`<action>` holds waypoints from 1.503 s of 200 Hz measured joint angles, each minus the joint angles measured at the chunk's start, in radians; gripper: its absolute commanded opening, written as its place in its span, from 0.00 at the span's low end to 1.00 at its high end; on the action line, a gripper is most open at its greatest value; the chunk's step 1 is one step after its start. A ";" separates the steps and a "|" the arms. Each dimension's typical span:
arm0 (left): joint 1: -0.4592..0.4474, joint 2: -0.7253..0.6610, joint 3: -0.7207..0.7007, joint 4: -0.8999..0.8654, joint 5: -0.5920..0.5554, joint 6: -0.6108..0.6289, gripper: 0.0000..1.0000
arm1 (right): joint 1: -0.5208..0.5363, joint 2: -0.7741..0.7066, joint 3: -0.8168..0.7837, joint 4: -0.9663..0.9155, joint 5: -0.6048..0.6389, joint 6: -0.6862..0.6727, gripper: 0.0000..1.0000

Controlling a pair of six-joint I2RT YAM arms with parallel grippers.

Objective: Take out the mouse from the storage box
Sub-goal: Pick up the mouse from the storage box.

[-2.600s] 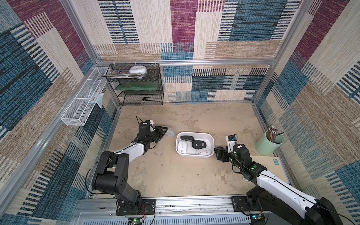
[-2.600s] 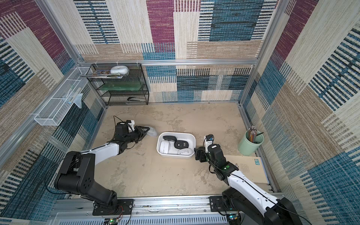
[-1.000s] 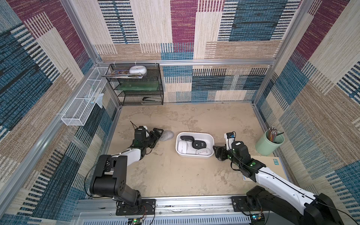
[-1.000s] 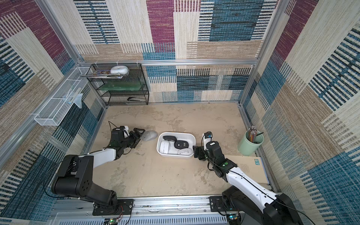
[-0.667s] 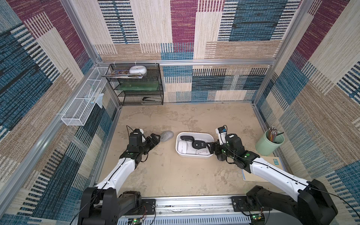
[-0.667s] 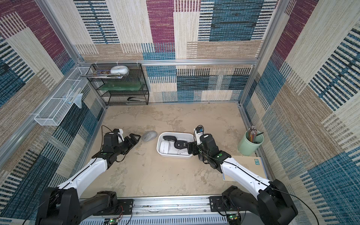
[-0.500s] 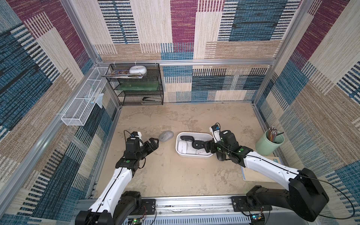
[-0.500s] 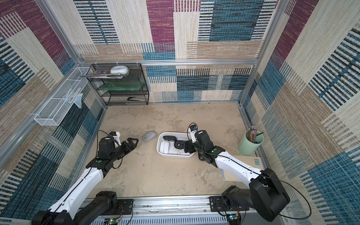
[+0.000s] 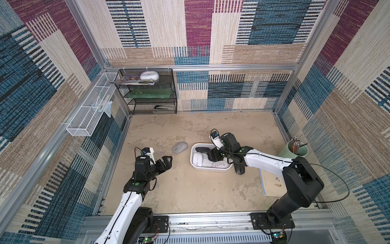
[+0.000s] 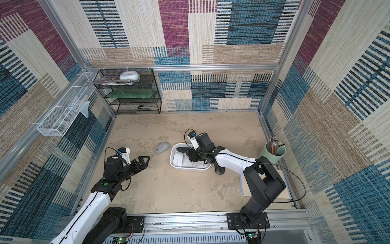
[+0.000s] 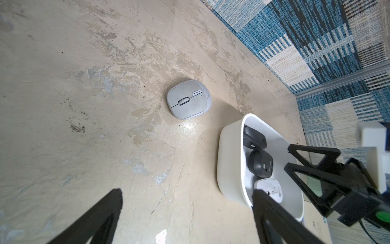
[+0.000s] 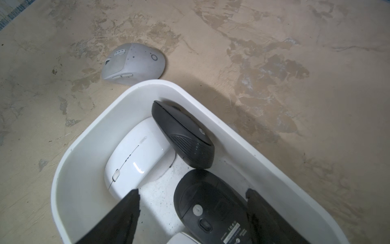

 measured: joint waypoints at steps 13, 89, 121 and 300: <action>0.000 -0.010 -0.001 0.001 0.000 0.000 0.99 | 0.007 0.033 0.027 -0.007 -0.002 -0.011 0.78; 0.000 -0.029 -0.002 0.007 0.001 -0.001 0.99 | 0.023 0.164 0.138 -0.037 0.003 -0.050 0.73; 0.000 -0.029 -0.003 0.007 0.004 -0.001 1.00 | 0.029 0.196 0.163 -0.047 0.004 -0.062 0.71; 0.000 -0.026 -0.005 0.007 0.003 -0.001 0.99 | 0.087 0.297 0.249 -0.066 0.125 -0.153 0.62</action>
